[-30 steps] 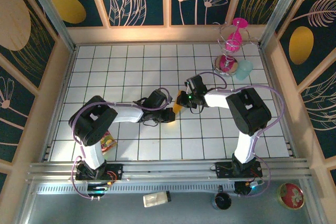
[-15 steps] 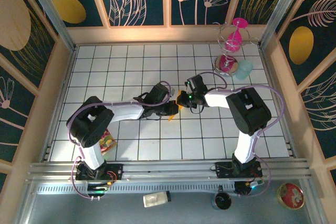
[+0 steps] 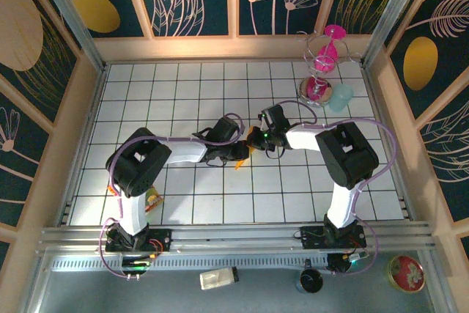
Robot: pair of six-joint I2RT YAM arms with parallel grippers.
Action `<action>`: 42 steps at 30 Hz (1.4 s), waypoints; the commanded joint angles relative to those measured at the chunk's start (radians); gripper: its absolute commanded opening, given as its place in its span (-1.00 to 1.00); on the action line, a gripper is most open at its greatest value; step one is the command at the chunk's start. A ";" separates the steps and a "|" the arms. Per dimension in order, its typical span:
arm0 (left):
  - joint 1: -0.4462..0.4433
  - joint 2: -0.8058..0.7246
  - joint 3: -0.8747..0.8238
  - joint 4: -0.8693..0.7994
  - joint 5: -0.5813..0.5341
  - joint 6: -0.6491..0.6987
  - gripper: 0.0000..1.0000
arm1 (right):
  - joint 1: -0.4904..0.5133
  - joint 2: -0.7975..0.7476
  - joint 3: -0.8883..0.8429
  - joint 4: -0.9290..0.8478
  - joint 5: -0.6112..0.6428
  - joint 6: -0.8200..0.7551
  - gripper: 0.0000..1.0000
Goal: Fold a paper plane with a square sheet of paper (pick it up from the middle)
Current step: Fold the wing for the fifth time at the center of the table.
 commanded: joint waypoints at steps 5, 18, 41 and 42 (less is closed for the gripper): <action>0.003 -0.004 -0.075 -0.028 0.048 0.035 -1.00 | -0.010 0.078 -0.020 -0.070 0.061 0.012 -0.95; -0.019 -0.100 -0.248 -0.097 0.017 0.041 -1.00 | -0.014 0.102 -0.017 -0.090 0.091 0.015 -0.97; 0.023 -0.214 -0.164 0.055 0.018 -0.027 -1.00 | 0.003 0.052 -0.010 -0.044 0.013 0.012 -0.97; 0.022 -0.185 -0.149 0.064 0.027 -0.037 -1.00 | 0.003 0.053 -0.007 -0.044 0.010 0.012 -0.97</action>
